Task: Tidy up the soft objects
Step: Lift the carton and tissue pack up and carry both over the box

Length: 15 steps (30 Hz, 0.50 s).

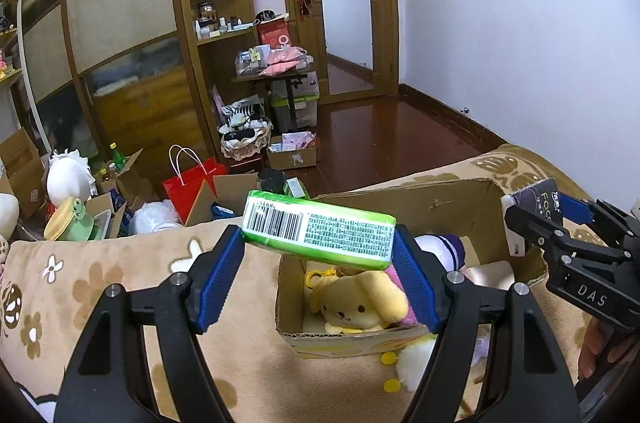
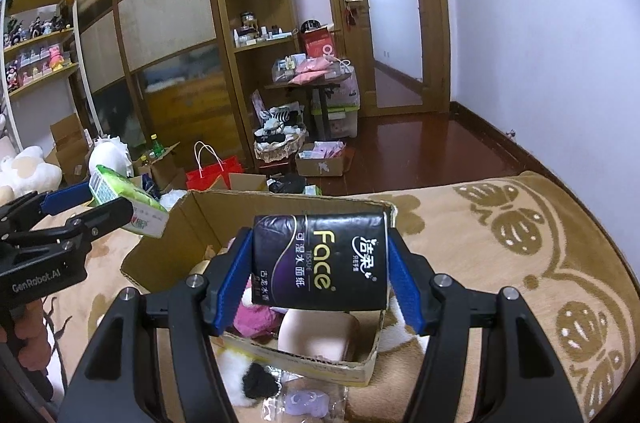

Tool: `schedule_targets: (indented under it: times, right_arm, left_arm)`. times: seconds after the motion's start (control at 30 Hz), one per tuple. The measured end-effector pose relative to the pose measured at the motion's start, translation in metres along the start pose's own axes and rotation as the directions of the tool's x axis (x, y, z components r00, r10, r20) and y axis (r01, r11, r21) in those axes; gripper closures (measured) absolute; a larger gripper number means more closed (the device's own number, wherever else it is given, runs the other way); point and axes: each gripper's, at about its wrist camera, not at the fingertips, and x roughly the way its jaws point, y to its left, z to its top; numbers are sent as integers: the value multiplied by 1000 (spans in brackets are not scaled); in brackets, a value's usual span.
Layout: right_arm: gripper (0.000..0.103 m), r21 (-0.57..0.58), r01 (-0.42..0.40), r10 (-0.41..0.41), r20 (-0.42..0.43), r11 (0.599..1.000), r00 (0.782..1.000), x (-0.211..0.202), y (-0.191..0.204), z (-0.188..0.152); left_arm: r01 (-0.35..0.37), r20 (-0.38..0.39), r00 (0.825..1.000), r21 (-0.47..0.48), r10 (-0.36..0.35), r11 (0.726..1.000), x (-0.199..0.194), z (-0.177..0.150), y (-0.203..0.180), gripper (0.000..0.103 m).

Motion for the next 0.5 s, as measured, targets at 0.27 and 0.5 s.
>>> schedule_targets:
  times: [0.27,0.5]
  right_arm:
    - [35,16,-12,12,-21,1000,1000,13,-4,-6]
    - [35,29,-34,36,-53,999,998,23,-4,-11]
  left_arm:
    - [10,-22,1000,3,-10,1000,10,-2,-1,29]
    - [8,-61,998,-2,-8,1000,22,-5,4,29]
